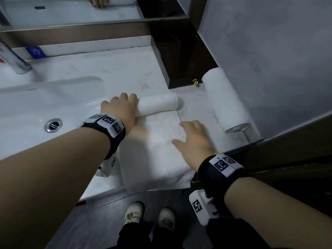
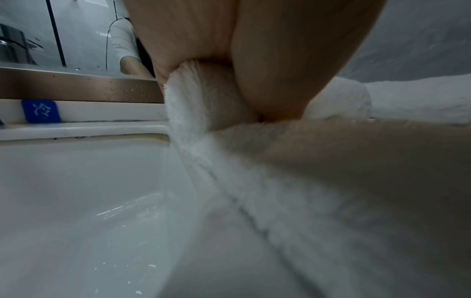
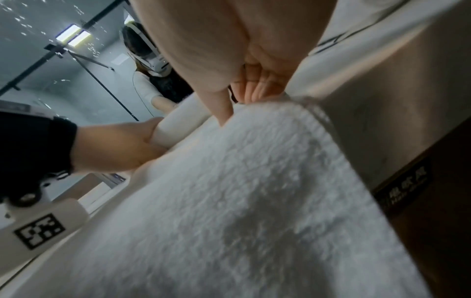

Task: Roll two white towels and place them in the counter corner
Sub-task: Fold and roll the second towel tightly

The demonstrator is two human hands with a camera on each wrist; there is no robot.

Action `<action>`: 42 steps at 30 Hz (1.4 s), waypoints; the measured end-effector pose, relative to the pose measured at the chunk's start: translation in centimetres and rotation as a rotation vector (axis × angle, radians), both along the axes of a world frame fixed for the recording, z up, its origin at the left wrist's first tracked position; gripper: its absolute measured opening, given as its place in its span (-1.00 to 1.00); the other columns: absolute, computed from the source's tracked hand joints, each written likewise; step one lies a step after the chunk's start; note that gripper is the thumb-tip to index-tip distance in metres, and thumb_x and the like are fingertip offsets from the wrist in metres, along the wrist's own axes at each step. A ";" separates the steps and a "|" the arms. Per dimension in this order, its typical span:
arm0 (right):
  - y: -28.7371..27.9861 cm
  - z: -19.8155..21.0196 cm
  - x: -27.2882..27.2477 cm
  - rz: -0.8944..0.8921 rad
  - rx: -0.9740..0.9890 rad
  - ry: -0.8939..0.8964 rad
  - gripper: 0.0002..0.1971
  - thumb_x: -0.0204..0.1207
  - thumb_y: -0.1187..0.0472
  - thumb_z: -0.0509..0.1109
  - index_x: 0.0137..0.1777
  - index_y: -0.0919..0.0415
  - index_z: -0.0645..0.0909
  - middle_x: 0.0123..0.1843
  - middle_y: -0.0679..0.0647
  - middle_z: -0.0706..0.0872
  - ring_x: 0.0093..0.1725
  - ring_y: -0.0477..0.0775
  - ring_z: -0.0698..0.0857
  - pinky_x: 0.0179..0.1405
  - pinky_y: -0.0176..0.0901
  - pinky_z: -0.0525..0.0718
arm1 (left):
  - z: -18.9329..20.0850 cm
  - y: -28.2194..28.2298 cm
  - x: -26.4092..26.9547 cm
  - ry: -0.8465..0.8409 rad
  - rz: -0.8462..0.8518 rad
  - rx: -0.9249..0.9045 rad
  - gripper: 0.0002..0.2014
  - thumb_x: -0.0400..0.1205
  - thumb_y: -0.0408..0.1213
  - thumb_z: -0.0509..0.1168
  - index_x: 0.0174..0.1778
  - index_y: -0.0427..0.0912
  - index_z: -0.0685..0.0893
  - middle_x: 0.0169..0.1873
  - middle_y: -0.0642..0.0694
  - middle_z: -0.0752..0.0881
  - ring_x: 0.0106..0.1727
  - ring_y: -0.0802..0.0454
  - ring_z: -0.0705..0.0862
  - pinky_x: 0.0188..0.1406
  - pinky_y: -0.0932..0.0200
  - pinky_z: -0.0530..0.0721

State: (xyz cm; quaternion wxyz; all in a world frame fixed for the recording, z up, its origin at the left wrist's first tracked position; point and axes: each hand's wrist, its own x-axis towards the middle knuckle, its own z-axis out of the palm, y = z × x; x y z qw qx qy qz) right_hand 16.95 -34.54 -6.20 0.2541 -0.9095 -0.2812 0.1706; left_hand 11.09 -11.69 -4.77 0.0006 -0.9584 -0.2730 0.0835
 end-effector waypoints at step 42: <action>-4.2 0.1 -0.5 -0.401 0.188 0.273 -0.79 0.42 0.11 0.56 -0.12 0.23 0.65 -0.19 0.07 0.71 -0.16 0.06 0.68 -0.11 -0.15 0.65 | 0.4 -2.1 0.3 0.262 -0.149 -0.062 0.18 0.14 0.77 -0.23 0.51 0.27 -0.65 0.71 -0.01 -0.35 0.73 -0.19 -0.26 0.54 -0.48 -0.42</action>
